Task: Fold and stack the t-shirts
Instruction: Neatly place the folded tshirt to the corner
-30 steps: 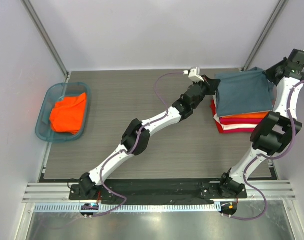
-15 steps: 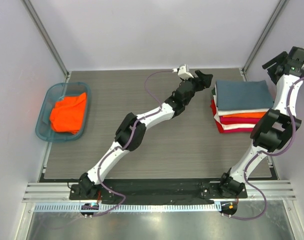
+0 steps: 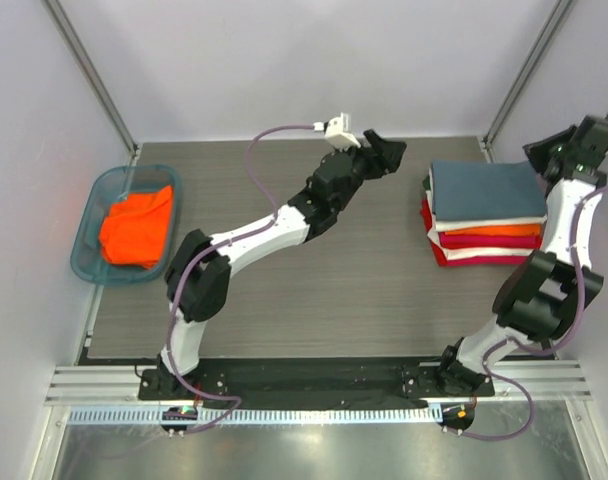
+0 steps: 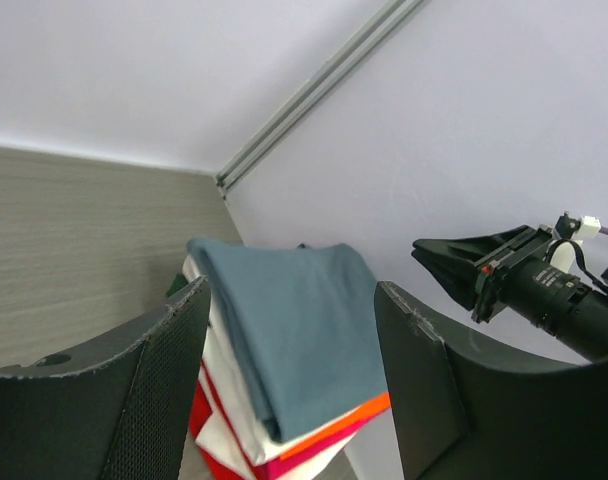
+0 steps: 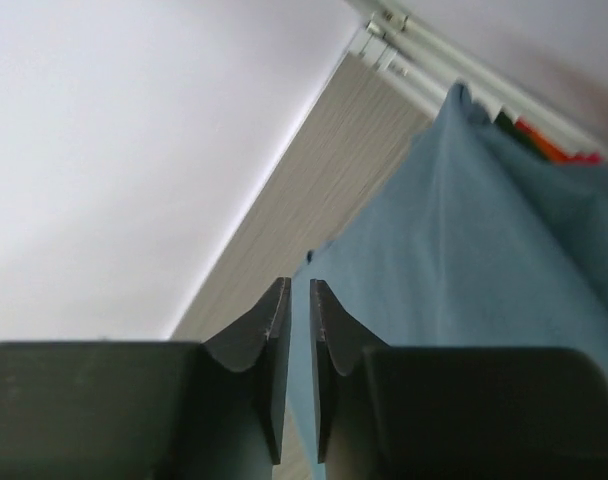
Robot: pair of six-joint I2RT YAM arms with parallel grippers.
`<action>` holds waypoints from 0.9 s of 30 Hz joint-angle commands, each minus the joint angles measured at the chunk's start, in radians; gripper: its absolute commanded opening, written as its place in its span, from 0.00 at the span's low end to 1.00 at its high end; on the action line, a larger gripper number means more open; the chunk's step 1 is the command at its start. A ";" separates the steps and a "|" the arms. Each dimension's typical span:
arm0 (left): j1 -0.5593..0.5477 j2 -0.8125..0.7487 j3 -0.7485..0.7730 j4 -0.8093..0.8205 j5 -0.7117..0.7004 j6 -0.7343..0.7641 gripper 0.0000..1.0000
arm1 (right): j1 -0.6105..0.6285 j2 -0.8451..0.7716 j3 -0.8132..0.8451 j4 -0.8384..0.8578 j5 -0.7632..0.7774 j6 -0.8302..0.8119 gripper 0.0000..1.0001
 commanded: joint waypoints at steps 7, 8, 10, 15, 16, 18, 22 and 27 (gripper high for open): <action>-0.003 -0.200 -0.250 -0.033 0.011 0.024 0.66 | 0.023 -0.150 -0.280 0.335 -0.037 0.233 0.08; -0.003 -0.226 -0.264 -0.043 0.005 0.030 0.66 | 0.023 -0.184 -0.294 0.337 -0.013 0.224 0.08; -0.003 -0.252 -0.305 -0.053 0.004 0.037 0.66 | 0.023 -0.222 -0.334 0.322 0.108 0.210 0.06; -0.003 -0.313 -0.374 -0.058 0.002 0.047 0.66 | 0.016 -0.270 -0.417 0.342 0.184 0.199 0.03; -0.001 -0.318 -0.384 -0.062 0.002 0.048 0.66 | 0.013 -0.262 -0.423 0.340 0.176 0.198 0.03; -0.001 -0.327 -0.407 -0.069 0.002 0.059 0.66 | 0.001 -0.244 -0.455 0.349 0.158 0.210 0.02; -0.003 -0.365 -0.448 -0.076 -0.009 0.071 0.66 | -0.024 -0.241 -0.573 0.450 0.168 0.267 0.01; -0.001 -0.396 -0.500 -0.081 -0.018 0.083 0.66 | -0.079 -0.247 -0.757 0.552 0.176 0.359 0.01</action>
